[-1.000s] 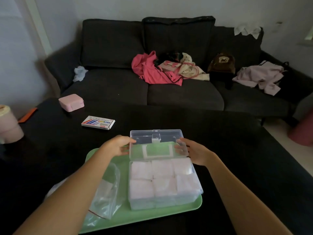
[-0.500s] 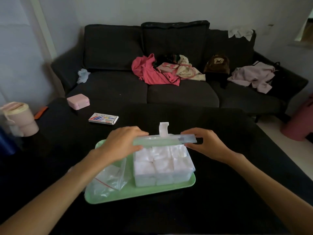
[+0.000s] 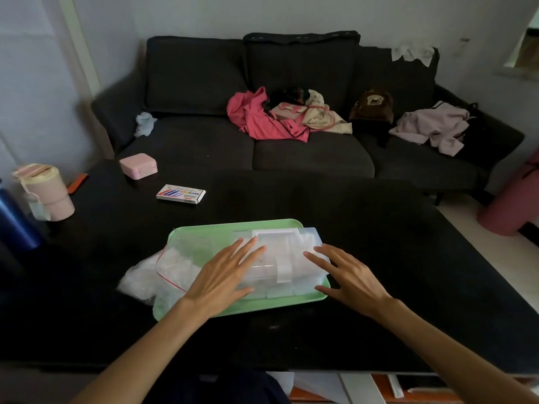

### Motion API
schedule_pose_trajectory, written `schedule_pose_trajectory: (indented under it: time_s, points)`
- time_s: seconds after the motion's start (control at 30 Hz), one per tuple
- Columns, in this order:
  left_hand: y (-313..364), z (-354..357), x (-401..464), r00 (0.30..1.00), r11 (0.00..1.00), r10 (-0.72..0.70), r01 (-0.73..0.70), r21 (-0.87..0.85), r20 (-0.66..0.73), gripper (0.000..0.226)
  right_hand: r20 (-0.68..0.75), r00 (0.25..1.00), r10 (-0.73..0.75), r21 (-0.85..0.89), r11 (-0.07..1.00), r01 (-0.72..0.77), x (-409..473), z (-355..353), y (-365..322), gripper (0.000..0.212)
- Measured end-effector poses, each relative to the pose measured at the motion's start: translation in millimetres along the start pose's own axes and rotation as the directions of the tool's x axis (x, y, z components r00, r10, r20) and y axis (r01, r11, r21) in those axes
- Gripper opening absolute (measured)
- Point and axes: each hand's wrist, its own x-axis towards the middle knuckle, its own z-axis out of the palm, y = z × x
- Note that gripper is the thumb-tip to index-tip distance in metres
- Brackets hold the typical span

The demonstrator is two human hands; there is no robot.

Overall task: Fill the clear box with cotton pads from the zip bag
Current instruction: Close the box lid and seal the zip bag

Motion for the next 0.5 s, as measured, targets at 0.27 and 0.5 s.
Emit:
schedule_pose_trajectory:
  time_s: [0.27,0.5]
  points:
    - [9,4,5,1.0,0.972,0.024,-0.021,0.234,-0.012,0.081,-0.107,0.985,0.134,-0.039,0.99,-0.139,-1,25,-17,0.07]
    - [3,14,7,1.0,0.99,0.014,-0.018,0.142,0.027,0.077,-0.024,0.964,0.265,-0.038,0.963,-0.266,38,13,-50,0.078]
